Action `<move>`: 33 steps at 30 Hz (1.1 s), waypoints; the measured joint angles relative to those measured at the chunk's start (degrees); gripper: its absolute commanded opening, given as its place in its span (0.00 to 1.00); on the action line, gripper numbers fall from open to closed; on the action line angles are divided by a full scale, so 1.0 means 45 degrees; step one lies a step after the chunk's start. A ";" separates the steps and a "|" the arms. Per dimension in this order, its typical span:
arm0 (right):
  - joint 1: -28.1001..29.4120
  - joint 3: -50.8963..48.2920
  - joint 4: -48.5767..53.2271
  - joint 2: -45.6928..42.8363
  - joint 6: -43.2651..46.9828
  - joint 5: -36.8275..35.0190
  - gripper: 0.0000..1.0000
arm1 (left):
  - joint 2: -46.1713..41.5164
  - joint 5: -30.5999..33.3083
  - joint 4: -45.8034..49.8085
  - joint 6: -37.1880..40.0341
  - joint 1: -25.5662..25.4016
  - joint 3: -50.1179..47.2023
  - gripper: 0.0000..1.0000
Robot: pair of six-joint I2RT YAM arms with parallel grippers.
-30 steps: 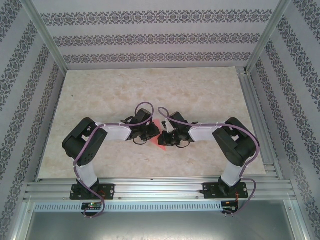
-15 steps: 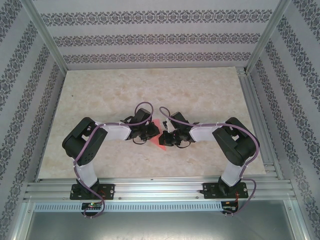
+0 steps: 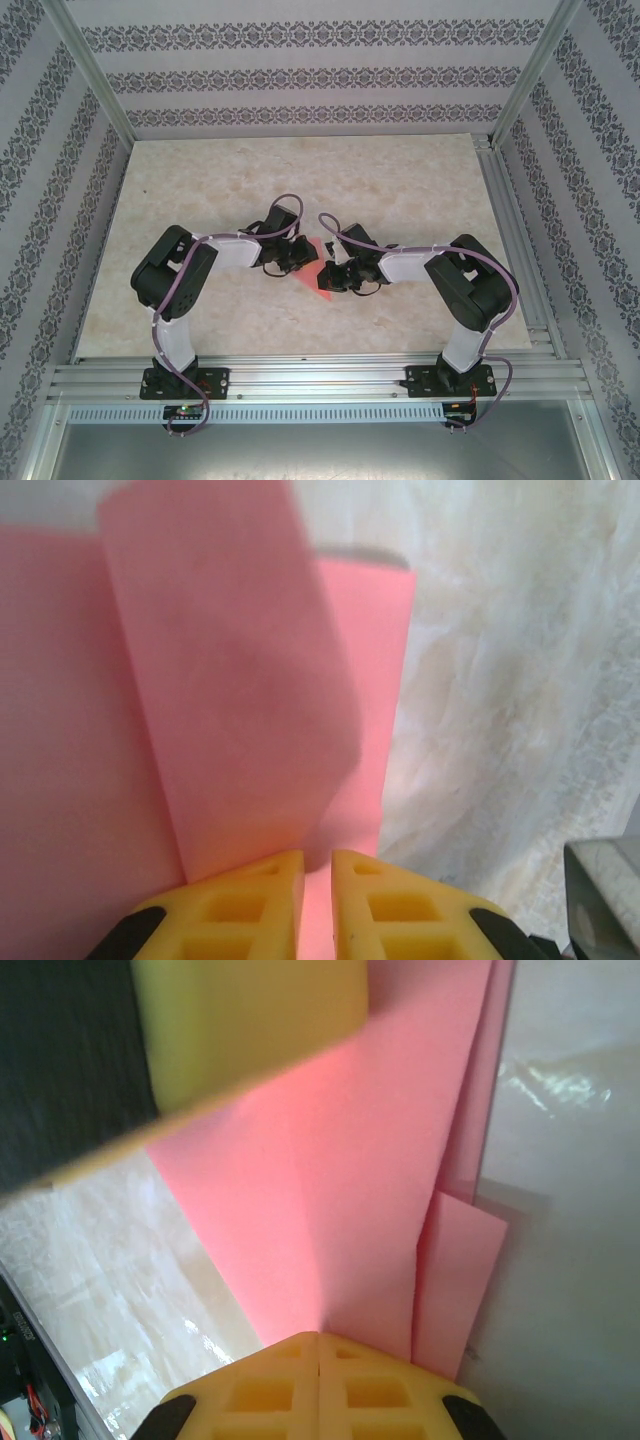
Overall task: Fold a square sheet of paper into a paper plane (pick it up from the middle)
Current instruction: Fourth fold the wing at the center of the table.
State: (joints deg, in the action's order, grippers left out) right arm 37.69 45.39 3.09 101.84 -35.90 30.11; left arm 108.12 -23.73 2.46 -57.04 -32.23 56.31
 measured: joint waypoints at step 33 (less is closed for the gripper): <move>-0.0058 0.0301 0.0486 0.0097 0.0243 0.0005 0.00 | 0.1700 -0.1146 0.1433 0.1943 0.2351 0.2560 0.19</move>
State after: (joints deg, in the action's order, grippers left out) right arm 37.43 46.74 5.28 102.28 -34.81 30.13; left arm 115.77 -28.88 8.91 -48.29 -21.65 67.83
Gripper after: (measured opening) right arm 0.045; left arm 0.187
